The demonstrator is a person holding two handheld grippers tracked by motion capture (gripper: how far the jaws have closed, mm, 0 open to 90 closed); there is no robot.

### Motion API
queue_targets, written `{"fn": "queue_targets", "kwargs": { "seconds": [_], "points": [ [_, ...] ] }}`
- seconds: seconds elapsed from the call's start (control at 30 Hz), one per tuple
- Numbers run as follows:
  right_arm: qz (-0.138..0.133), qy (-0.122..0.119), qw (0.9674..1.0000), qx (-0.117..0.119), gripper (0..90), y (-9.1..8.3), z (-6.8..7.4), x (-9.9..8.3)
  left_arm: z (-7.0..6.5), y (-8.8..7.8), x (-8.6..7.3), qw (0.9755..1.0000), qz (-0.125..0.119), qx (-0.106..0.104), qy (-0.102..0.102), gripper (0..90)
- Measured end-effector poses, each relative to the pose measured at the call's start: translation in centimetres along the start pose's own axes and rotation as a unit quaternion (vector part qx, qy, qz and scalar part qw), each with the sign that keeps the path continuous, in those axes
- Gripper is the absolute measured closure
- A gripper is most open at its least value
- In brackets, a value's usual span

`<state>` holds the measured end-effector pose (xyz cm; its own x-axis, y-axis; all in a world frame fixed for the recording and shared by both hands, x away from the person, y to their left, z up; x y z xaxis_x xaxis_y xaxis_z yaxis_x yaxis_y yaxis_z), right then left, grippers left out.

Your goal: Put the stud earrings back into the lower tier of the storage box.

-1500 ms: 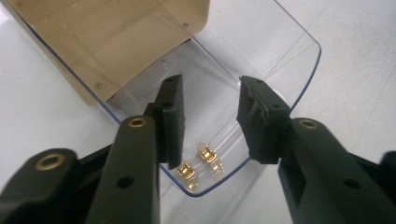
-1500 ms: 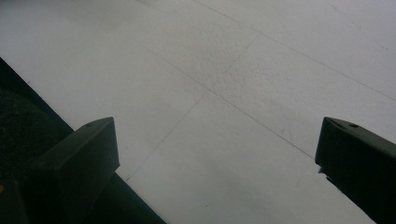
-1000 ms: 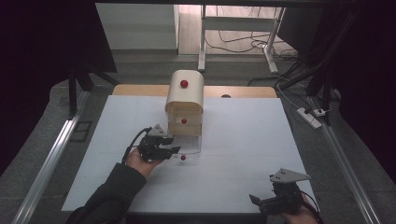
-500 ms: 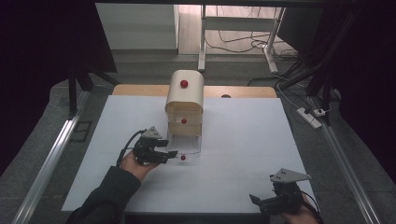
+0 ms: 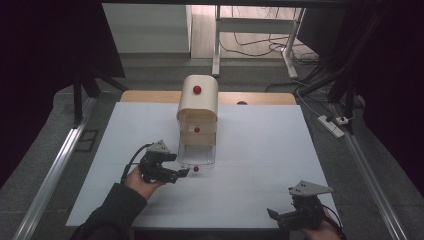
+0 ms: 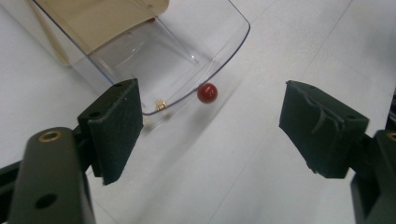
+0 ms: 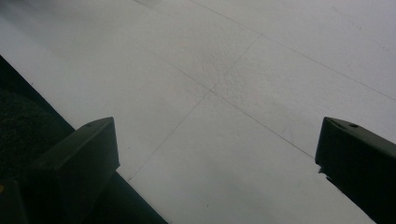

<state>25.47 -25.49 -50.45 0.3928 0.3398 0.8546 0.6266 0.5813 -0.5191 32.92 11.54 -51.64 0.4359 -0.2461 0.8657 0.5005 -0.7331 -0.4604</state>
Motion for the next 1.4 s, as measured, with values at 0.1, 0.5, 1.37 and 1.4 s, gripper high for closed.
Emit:
{"fn": "queue_targets", "kwargs": {
  "seconds": [0.1,0.5,1.37,1.4],
  "points": [
    [0.0,-0.001,1.0,0.0,0.0,0.0,0.0,0.0,0.0,-0.3,-0.1,1.0,-0.003,0.003,-0.004,16.2],
    [0.001,0.003,1.0,0.001,0.0,0.0,0.0,0.0,-0.2,-2.2,-1.3,0.9999,-0.007,0.009,-0.008,5.1],
    [-0.008,0.041,0.9991,0.005,0.0,-0.1,-0.7,0.1,-1.0,-5.3,-3.1,0.9992,-0.027,0.006,-0.03,0.0],
    [-0.009,0.043,0.999,0.006,0.0,-0.1,-0.7,0.1,-1.0,-5.4,-3.1,0.9992,-0.027,0.006,-0.03,0.0]
  ]
}}
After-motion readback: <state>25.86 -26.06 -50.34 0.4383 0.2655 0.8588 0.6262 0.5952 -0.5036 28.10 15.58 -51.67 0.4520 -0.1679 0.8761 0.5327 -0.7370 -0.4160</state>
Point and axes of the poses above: each handheld gripper's, and its own axes: y roughly forward along the jaws, x roughly out of its top, z roughly to its left, the point moved 6 cm from there along y, roughly forward along the jaws, and after that the axes turned 15 degrees about -z, right-handed, at the moved point
